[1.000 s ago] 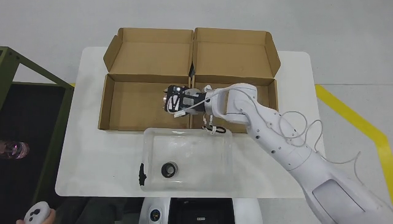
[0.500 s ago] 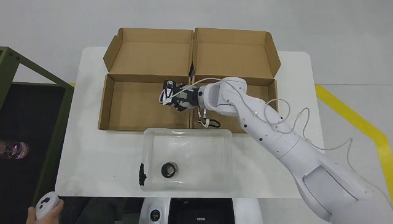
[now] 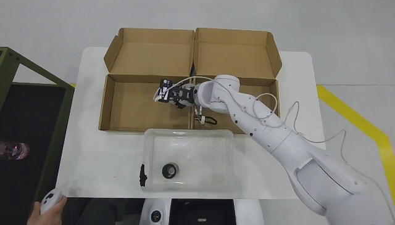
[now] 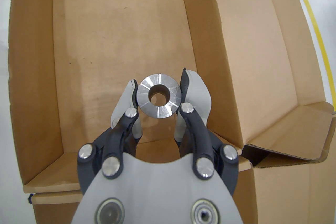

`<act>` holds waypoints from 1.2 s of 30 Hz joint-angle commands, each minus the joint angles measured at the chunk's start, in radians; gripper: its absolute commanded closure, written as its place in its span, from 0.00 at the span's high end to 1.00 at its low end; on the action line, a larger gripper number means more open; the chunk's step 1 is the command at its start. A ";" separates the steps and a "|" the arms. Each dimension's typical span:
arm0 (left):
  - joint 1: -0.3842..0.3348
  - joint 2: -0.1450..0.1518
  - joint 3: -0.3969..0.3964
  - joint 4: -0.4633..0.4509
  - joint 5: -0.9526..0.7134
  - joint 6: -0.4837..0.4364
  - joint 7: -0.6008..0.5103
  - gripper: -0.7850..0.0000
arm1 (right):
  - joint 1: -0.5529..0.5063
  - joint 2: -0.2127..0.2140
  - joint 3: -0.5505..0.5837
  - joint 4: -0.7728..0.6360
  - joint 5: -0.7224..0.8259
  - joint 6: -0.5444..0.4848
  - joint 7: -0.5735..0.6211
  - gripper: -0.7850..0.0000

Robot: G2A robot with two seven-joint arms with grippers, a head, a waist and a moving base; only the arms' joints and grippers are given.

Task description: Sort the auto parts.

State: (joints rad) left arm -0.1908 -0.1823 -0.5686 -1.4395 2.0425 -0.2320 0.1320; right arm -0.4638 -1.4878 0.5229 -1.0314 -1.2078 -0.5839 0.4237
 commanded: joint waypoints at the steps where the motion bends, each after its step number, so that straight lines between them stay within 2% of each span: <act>1: 0.000 0.000 0.000 0.000 0.000 0.000 0.000 1.00 | 0.005 -0.008 -0.007 0.015 -0.007 0.003 0.002 0.09; 6: 0.000 0.000 0.000 0.000 0.000 0.000 0.000 1.00 | 0.010 -0.026 -0.013 0.045 -0.014 0.006 -0.006 0.17; 8: 0.000 0.000 0.000 0.000 0.000 0.000 0.000 1.00 | 0.009 -0.030 -0.013 0.056 -0.016 0.007 -0.010 0.29; 10: 0.000 0.000 0.000 0.000 0.000 0.000 0.000 1.00 | 0.008 -0.035 -0.013 0.067 -0.021 0.007 -0.014 0.36; 13: 0.000 0.000 0.000 0.000 0.000 0.000 0.000 1.00 | 0.007 -0.040 -0.011 0.077 -0.027 0.005 -0.019 0.42; 18: 0.000 0.000 0.000 0.000 0.000 0.000 0.000 1.00 | 0.002 -0.042 0.004 0.066 -0.032 -0.007 -0.041 0.43; 23: 0.000 0.000 0.000 0.000 0.000 0.000 0.000 1.00 | -0.015 -0.027 0.047 0.000 -0.032 -0.043 -0.077 0.42; 30: 0.000 0.000 0.000 0.000 0.000 0.000 0.000 1.00 | -0.070 0.012 0.127 -0.154 -0.037 -0.109 -0.064 0.43; 36: 0.000 0.000 0.000 0.000 0.000 0.000 0.000 1.00 | -0.169 0.049 0.186 -0.321 -0.045 -0.161 -0.028 0.44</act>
State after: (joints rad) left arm -0.1908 -0.1823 -0.5686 -1.4395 2.0425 -0.2320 0.1320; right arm -0.6137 -1.4441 0.7009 -1.3235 -1.2522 -0.7366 0.3884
